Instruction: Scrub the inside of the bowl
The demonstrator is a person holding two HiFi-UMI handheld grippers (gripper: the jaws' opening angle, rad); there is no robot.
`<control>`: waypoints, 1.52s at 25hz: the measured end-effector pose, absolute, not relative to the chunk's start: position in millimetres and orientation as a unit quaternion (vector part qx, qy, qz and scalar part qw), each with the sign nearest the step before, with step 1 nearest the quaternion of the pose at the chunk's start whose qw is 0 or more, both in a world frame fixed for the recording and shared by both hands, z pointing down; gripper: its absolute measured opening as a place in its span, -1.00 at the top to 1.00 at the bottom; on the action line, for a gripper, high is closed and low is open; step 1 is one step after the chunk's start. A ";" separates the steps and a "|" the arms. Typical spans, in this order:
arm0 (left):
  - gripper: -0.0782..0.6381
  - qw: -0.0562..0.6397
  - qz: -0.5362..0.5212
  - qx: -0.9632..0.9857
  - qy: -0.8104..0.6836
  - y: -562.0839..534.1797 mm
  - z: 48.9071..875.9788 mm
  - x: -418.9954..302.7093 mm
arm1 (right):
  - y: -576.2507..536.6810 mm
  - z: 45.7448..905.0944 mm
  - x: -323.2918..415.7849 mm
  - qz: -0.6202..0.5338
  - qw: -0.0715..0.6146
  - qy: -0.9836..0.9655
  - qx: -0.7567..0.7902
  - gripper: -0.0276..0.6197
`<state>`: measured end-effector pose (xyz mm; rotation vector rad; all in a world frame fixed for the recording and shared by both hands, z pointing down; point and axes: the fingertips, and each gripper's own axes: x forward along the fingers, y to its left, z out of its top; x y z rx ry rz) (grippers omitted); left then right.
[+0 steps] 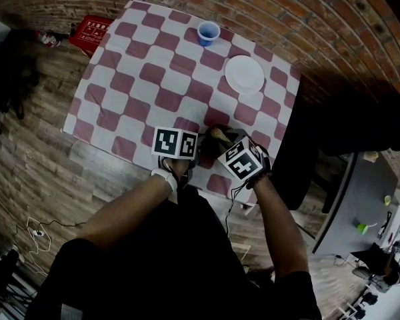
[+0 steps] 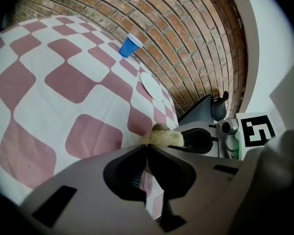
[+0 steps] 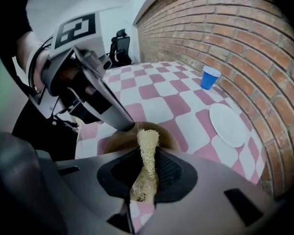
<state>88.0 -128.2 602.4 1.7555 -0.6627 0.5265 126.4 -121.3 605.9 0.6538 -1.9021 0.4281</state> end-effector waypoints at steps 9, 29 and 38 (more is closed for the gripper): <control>0.71 0.569 0.217 0.745 -0.272 -129.6 603.5 90.3 | -110.4 620.6 111.8 0.169 0.545 -0.789 0.229 0.64; 0.71 0.556 0.218 0.753 -0.277 -123.1 602.5 91.7 | -97.2 618.5 112.5 0.157 0.551 -0.781 0.247 0.64; 0.71 0.548 0.214 0.755 -0.290 -122.6 602.8 88.9 | -122.1 604.9 132.2 0.126 0.555 -0.771 0.286 0.64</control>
